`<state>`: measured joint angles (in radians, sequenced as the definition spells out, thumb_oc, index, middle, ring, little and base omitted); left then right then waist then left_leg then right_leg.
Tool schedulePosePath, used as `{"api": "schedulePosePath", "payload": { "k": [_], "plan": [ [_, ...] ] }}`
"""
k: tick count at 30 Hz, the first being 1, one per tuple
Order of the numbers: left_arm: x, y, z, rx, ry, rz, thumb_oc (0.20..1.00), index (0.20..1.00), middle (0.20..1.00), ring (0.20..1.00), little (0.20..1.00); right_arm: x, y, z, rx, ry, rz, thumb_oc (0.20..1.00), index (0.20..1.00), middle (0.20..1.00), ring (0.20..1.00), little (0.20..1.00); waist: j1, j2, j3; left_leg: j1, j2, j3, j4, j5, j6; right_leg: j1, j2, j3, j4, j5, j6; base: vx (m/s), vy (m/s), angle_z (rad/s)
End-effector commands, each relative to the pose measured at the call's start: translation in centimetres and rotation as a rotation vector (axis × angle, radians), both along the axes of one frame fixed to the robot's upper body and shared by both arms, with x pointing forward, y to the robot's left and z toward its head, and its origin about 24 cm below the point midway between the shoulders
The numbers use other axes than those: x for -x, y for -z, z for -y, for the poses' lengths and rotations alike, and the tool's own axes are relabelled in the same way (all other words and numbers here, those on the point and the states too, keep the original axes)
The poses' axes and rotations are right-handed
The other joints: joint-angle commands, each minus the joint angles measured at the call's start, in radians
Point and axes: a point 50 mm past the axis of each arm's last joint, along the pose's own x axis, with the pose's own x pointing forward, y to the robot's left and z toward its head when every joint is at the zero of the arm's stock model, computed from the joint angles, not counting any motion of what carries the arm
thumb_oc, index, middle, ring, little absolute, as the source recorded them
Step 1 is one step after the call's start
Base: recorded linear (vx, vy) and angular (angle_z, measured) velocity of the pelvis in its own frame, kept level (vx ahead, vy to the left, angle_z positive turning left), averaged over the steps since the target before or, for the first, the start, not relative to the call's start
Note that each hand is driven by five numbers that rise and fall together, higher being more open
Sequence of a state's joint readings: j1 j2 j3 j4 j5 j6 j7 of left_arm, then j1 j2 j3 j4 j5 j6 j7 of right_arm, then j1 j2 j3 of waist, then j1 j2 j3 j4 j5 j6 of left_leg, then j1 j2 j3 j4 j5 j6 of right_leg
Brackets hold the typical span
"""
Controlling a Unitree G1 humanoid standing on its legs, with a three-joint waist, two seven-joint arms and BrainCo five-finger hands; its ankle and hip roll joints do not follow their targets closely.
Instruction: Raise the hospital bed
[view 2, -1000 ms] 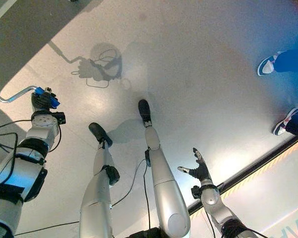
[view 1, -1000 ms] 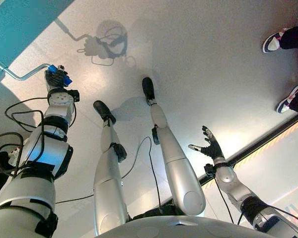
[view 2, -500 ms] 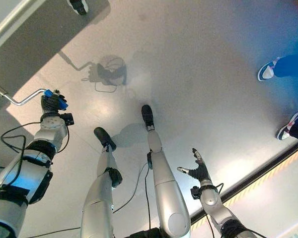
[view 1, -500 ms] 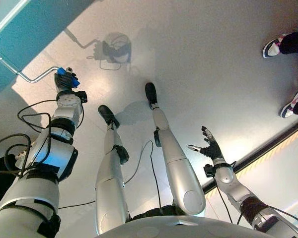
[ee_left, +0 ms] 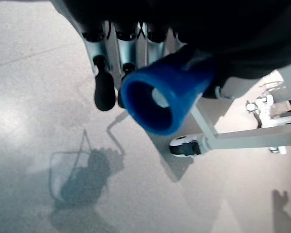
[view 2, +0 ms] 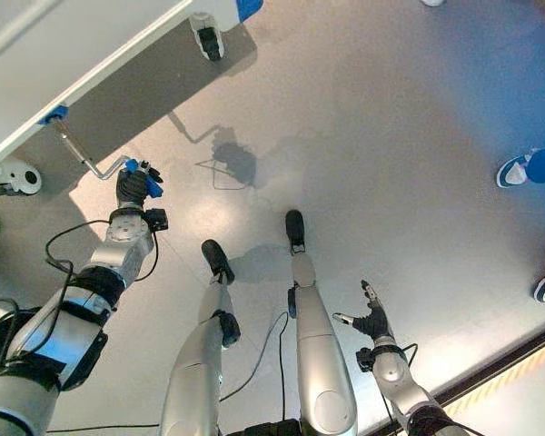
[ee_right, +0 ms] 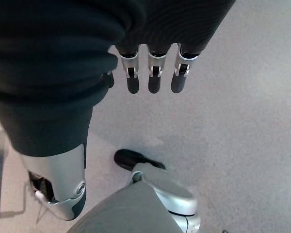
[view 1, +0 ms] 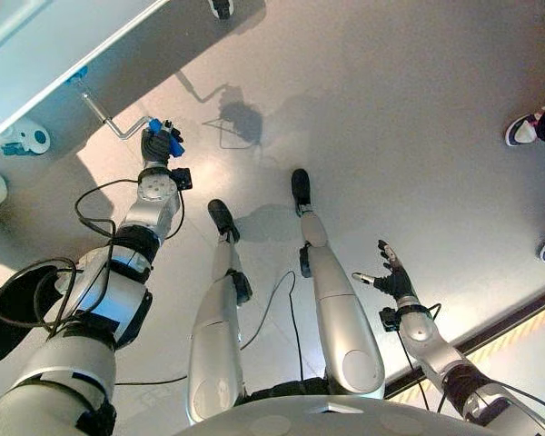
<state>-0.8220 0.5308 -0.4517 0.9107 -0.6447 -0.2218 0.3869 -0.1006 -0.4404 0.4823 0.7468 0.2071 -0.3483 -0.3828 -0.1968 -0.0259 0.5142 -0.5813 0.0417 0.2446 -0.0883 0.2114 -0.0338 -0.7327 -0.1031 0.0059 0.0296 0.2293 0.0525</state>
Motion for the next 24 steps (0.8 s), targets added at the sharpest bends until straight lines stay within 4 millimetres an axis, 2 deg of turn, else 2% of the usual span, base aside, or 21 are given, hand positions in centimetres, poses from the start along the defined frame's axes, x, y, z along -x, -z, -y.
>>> {"api": "schedulePosePath", "payload": {
  "k": [1,14,15,24],
  "plan": [
    [-0.7,-8.1,4.8,-0.004,0.22,0.382,0.2,0.2,0.2,0.2,0.2,1.9,0.3,2.3,0.055,0.062,-0.029,1.0,1.0,1.0,1.0,1.0,-0.008,0.066,0.006,0.096,0.009,-0.041,0.018,-0.037,-0.034,0.039,0.014,-0.014,0.088,-0.072,0.074,0.01,0.06,0.13],
    [1.8,-7.7,1.6,0.008,0.183,0.44,0.2,0.2,0.2,0.2,0.2,2.5,1.0,2.7,0.078,0.098,-0.077,1.0,1.0,1.0,1.0,1.0,0.058,0.057,0.006,0.079,-0.018,-0.116,0.017,-0.032,-0.026,0.091,-0.044,-0.088,0.083,-0.086,0.084,0.01,0.028,0.2],
    [2.2,-7.7,0.7,0.001,0.163,0.449,0.2,0.2,0.2,0.2,0.2,2.6,1.1,2.8,0.079,0.105,-0.082,1.0,1.0,1.0,1.0,1.0,0.07,0.054,0.006,0.073,-0.023,-0.127,0.018,-0.032,-0.025,0.098,-0.052,-0.098,0.08,-0.089,0.086,0.02,0.04,0.18],
    [3.2,-7.1,-2.7,-0.021,0.059,0.422,0.2,0.2,0.2,0.2,0.2,2.6,1.2,2.9,0.078,0.116,-0.083,1.0,1.0,1.0,1.0,1.0,0.107,0.039,0.006,0.033,-0.036,-0.165,0.031,-0.034,-0.022,0.107,-0.076,-0.14,0.076,-0.099,0.09,0.01,0.026,0.18]
  ]
}}
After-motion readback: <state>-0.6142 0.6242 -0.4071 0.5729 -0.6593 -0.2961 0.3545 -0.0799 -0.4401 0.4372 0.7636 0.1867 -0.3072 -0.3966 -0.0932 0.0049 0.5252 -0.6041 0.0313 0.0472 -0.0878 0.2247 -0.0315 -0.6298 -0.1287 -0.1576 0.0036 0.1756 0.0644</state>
